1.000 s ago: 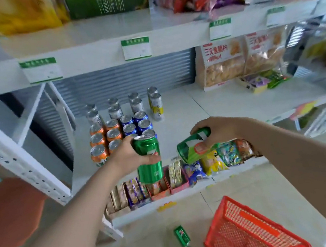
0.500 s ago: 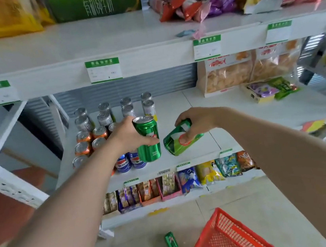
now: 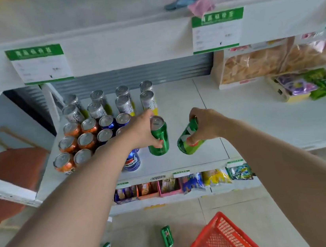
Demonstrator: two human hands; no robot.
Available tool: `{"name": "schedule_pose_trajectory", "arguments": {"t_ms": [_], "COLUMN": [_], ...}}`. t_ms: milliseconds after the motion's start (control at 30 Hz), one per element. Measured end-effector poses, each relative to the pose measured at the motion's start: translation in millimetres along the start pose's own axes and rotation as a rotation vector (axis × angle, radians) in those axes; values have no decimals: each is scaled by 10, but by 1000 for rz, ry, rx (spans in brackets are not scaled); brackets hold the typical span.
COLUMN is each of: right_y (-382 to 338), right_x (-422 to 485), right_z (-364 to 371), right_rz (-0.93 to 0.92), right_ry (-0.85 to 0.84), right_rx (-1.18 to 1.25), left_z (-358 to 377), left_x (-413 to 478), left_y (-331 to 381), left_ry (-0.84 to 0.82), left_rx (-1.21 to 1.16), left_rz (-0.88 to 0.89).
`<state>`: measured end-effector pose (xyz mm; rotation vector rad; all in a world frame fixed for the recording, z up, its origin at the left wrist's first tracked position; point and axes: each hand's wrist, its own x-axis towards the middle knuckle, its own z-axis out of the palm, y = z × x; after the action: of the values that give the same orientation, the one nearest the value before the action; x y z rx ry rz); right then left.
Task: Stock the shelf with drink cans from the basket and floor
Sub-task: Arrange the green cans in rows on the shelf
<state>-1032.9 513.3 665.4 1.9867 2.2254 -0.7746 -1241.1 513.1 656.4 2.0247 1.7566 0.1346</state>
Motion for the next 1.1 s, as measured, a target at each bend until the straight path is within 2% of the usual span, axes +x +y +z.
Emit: {"name": "schedule_pose_trajectory", "arguments": {"t_ms": [233,433,633,867,967,1100], "right_y": [10,56,7,36,25,26], "right_x": [433,617,735,789,806,811], "right_z": [527,876,1012,1118,1111,1112], "right_rz": [10,27,-8,-28,-26,-24], "right_ry": [-2,2,38,29,15,17], "right_rx": [-49,-117,-145,-176,-180,-180], "left_z": [261,356,428,510,464,324], "left_x": [265,424,508,618,636,684], "left_y": [-187,-417,-483,-526,-474,-441], "left_ry": [-100,-184,-92,-105,-189,-386], "left_rx": [359,527,802,985,963,592], "left_rz": [132,275,493,669,634,333]}}
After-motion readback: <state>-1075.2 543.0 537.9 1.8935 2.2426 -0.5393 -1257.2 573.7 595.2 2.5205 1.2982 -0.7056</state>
